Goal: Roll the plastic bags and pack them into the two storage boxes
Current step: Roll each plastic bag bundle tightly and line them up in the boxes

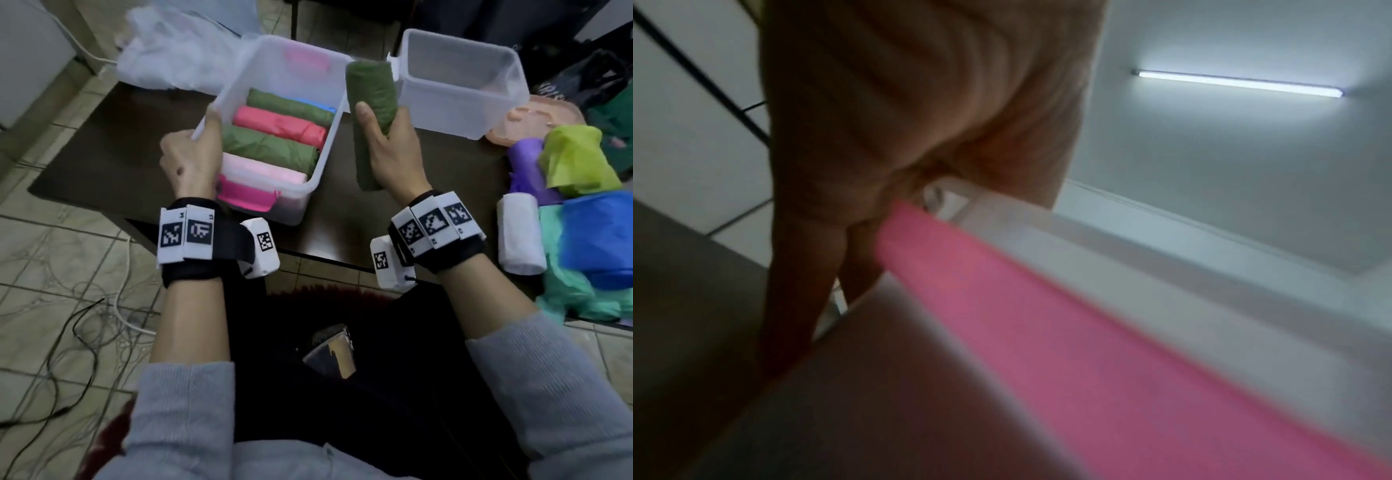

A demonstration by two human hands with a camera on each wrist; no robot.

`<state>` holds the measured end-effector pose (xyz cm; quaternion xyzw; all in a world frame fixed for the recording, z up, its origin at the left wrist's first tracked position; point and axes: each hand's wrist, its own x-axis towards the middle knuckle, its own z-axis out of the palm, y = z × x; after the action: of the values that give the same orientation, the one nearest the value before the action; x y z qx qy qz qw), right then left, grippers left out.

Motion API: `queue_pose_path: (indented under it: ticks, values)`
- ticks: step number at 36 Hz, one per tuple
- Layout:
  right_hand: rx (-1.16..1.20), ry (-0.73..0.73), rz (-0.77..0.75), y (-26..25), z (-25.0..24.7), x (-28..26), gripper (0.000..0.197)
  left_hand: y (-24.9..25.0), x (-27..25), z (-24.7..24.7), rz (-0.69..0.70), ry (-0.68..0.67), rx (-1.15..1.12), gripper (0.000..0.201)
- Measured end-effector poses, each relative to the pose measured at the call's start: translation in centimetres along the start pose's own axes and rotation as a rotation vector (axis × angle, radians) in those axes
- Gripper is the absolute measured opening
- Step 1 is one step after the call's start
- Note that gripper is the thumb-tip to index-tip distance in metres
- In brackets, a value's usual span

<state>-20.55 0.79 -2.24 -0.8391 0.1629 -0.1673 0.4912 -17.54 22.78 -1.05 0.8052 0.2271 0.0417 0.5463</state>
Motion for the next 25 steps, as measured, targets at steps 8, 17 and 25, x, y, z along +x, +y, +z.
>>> queue_pose_path:
  ticks: [8, 17, 25]
  values:
    - [-0.170, 0.112, -0.432, -5.4, 2.4, 2.9, 0.064, -1.0, -0.6, 0.4, 0.138, 0.105, 0.034, 0.040]
    - [-0.865, -0.018, -0.636, -8.5, 5.4, 6.9, 0.066, -2.9, -1.2, -0.1, 0.164, 0.159, -0.102, 0.032]
    - [-0.995, -0.216, -0.512, -7.7, 6.9, 7.8, 0.062, -4.5, -1.8, -0.3, 0.186, 0.200, -0.240, 0.028]
